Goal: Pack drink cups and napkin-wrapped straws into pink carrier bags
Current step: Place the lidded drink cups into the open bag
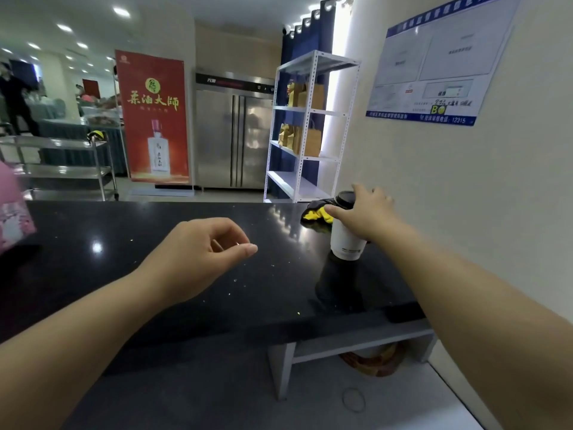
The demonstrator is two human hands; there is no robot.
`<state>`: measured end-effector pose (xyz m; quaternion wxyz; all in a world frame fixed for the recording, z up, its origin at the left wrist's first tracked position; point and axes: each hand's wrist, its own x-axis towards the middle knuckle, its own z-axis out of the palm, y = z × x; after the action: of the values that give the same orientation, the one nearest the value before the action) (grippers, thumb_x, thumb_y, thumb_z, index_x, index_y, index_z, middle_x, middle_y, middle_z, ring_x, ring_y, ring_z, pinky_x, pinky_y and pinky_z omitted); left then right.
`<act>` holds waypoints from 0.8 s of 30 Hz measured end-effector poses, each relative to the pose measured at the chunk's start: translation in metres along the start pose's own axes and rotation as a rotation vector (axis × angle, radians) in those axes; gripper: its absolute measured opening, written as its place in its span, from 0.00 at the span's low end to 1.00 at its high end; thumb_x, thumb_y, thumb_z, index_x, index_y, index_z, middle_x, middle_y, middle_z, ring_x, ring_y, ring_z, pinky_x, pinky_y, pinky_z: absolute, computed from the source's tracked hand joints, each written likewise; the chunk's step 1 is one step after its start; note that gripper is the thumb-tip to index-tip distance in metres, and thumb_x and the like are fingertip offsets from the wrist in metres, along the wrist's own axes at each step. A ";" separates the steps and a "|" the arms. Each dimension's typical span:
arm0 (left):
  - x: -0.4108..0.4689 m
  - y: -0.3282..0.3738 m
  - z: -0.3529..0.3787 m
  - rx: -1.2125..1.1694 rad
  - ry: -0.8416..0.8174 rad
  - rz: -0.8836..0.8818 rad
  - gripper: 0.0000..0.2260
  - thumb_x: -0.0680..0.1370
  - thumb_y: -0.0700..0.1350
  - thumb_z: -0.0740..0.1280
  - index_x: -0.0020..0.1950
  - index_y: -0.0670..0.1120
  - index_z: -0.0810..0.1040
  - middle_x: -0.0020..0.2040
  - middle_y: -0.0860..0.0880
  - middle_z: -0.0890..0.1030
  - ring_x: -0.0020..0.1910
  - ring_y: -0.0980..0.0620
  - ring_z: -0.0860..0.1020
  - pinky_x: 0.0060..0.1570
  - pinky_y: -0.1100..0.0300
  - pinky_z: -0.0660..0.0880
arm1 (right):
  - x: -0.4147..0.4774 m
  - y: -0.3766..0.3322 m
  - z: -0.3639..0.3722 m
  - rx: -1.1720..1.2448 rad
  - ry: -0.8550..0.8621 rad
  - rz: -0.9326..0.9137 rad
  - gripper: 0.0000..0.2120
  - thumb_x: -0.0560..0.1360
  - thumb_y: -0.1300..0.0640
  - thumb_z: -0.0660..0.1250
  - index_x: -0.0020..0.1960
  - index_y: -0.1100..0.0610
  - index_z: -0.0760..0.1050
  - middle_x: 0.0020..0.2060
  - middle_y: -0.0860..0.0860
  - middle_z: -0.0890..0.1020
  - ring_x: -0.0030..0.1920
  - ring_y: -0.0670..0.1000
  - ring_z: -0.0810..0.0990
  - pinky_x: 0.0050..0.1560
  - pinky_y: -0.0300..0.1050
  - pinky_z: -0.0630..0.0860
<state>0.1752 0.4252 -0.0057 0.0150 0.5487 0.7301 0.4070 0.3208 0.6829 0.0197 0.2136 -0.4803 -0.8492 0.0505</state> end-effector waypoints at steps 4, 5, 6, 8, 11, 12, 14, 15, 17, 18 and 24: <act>-0.004 -0.004 -0.001 0.006 -0.011 -0.015 0.07 0.71 0.57 0.68 0.43 0.56 0.80 0.37 0.56 0.82 0.38 0.61 0.79 0.39 0.62 0.77 | 0.000 -0.001 0.007 0.012 0.076 -0.024 0.27 0.74 0.41 0.63 0.68 0.54 0.68 0.61 0.60 0.70 0.62 0.62 0.67 0.60 0.52 0.69; -0.007 -0.004 -0.002 0.003 -0.008 -0.018 0.07 0.71 0.57 0.68 0.42 0.56 0.80 0.37 0.57 0.82 0.38 0.61 0.79 0.40 0.61 0.78 | -0.003 -0.002 0.005 0.032 0.090 -0.020 0.26 0.74 0.42 0.64 0.67 0.54 0.69 0.61 0.59 0.70 0.62 0.62 0.67 0.59 0.51 0.69; -0.010 -0.004 -0.004 -0.002 -0.009 -0.020 0.08 0.70 0.58 0.67 0.42 0.56 0.80 0.37 0.58 0.82 0.37 0.60 0.79 0.40 0.60 0.79 | -0.007 -0.004 0.002 0.064 0.097 -0.015 0.26 0.73 0.43 0.65 0.67 0.53 0.69 0.60 0.59 0.70 0.62 0.62 0.66 0.58 0.50 0.69; -0.019 -0.001 -0.011 -0.017 -0.011 -0.020 0.11 0.68 0.61 0.66 0.42 0.57 0.80 0.38 0.59 0.82 0.37 0.59 0.80 0.41 0.59 0.79 | -0.016 -0.008 -0.005 0.146 0.103 -0.018 0.27 0.71 0.44 0.67 0.67 0.53 0.69 0.61 0.58 0.69 0.63 0.61 0.66 0.57 0.49 0.69; -0.040 0.006 -0.028 -0.018 -0.004 -0.004 0.14 0.65 0.64 0.64 0.42 0.57 0.80 0.39 0.60 0.82 0.38 0.59 0.80 0.41 0.59 0.79 | -0.039 -0.017 -0.014 0.252 0.106 -0.092 0.30 0.69 0.45 0.68 0.69 0.51 0.66 0.61 0.56 0.67 0.63 0.60 0.65 0.55 0.48 0.67; -0.049 0.009 -0.036 -0.015 0.002 0.003 0.14 0.65 0.64 0.64 0.42 0.57 0.80 0.39 0.60 0.82 0.38 0.59 0.80 0.41 0.58 0.79 | -0.049 -0.021 -0.015 0.280 0.112 -0.130 0.31 0.69 0.45 0.69 0.69 0.51 0.65 0.61 0.55 0.67 0.62 0.59 0.65 0.56 0.47 0.66; -0.069 0.014 -0.054 -0.014 0.020 0.015 0.15 0.66 0.65 0.65 0.42 0.57 0.81 0.40 0.60 0.82 0.38 0.59 0.80 0.41 0.57 0.79 | -0.073 -0.029 -0.018 0.349 0.136 -0.209 0.31 0.68 0.46 0.70 0.68 0.50 0.65 0.60 0.53 0.67 0.62 0.57 0.65 0.58 0.47 0.67; -0.079 0.016 -0.063 -0.017 0.029 0.021 0.15 0.66 0.67 0.66 0.44 0.58 0.80 0.40 0.59 0.83 0.38 0.59 0.81 0.41 0.57 0.79 | -0.085 -0.034 -0.019 0.396 0.144 -0.246 0.31 0.68 0.47 0.71 0.68 0.49 0.65 0.59 0.52 0.67 0.61 0.56 0.66 0.58 0.47 0.67; -0.100 0.017 -0.082 -0.024 0.045 0.026 0.16 0.65 0.69 0.66 0.46 0.61 0.79 0.40 0.59 0.83 0.38 0.58 0.81 0.42 0.54 0.80 | -0.113 -0.048 -0.022 0.501 0.136 -0.325 0.31 0.67 0.46 0.72 0.67 0.49 0.66 0.57 0.50 0.67 0.59 0.55 0.68 0.57 0.46 0.70; -0.110 0.018 -0.091 -0.029 0.048 0.025 0.17 0.64 0.70 0.65 0.46 0.62 0.79 0.39 0.58 0.83 0.38 0.58 0.81 0.42 0.52 0.80 | -0.127 -0.055 -0.023 0.550 0.127 -0.359 0.31 0.65 0.45 0.72 0.66 0.49 0.66 0.56 0.49 0.67 0.59 0.54 0.69 0.57 0.46 0.71; -0.187 0.013 -0.140 0.008 0.110 -0.017 0.26 0.59 0.75 0.64 0.47 0.61 0.80 0.38 0.58 0.83 0.35 0.58 0.81 0.38 0.59 0.78 | -0.212 -0.111 -0.017 0.761 0.047 -0.472 0.40 0.59 0.35 0.66 0.67 0.50 0.68 0.56 0.48 0.68 0.58 0.48 0.70 0.58 0.42 0.71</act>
<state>0.1945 0.1928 0.0164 -0.0240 0.5192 0.7361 0.4337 0.3340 0.4441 0.0008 0.4000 -0.1615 -0.8515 0.2982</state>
